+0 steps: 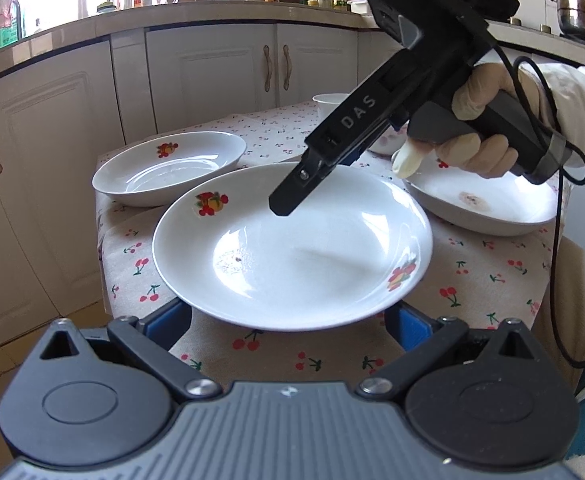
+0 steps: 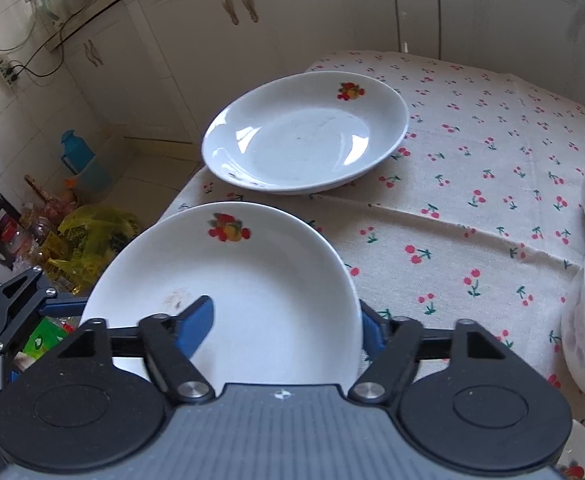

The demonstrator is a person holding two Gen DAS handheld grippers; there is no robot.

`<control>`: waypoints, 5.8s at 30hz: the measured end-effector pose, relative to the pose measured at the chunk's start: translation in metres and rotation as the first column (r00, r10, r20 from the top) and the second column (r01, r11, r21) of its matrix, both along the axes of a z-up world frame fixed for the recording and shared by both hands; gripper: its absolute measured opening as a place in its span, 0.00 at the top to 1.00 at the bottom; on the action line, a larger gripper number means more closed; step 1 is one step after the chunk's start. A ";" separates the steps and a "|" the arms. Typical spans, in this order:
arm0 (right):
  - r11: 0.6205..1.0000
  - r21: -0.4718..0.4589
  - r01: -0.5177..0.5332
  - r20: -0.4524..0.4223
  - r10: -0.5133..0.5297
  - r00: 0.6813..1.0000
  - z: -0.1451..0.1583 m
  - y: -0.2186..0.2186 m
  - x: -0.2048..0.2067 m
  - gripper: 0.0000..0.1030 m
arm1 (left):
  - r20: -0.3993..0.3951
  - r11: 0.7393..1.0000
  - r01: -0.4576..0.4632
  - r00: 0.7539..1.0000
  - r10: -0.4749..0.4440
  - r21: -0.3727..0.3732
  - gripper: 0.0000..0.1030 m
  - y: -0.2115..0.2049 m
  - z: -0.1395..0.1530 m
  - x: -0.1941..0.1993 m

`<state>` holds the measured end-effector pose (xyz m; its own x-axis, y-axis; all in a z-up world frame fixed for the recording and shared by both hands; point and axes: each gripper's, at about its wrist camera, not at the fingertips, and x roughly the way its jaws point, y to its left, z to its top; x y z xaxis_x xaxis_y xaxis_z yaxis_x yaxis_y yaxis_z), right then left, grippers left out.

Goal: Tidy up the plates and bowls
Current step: 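Lift the white plate with the right gripper and carry it across the table, then carry the held plate with the right gripper over another white plate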

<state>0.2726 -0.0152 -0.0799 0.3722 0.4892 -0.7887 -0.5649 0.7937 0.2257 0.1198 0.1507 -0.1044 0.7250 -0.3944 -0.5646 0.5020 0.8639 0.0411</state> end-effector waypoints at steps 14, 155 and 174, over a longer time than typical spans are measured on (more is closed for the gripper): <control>1.000 -0.007 -0.008 0.198 0.010 0.980 0.041 -0.020 -0.053 0.01 | 0.132 0.999 -0.042 0.990 0.041 0.009 0.01 -0.010 0.025 -0.050; 0.991 0.129 0.036 -0.017 -0.034 0.999 0.002 -0.209 -0.042 0.32 | -0.048 0.988 0.154 0.987 -0.155 -0.024 0.01 -0.175 -0.003 -0.016; 0.994 0.113 -0.008 0.032 0.004 0.999 0.038 -0.169 -0.047 0.32 | -0.017 0.993 0.109 0.994 -0.110 -0.049 0.01 -0.133 0.033 -0.027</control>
<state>0.2256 -0.1837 -0.0419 0.3927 0.5772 -0.7160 -0.5779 0.7605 0.2961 0.0928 0.0173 -0.0716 0.6650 -0.4979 -0.5567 0.5940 0.8044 -0.0099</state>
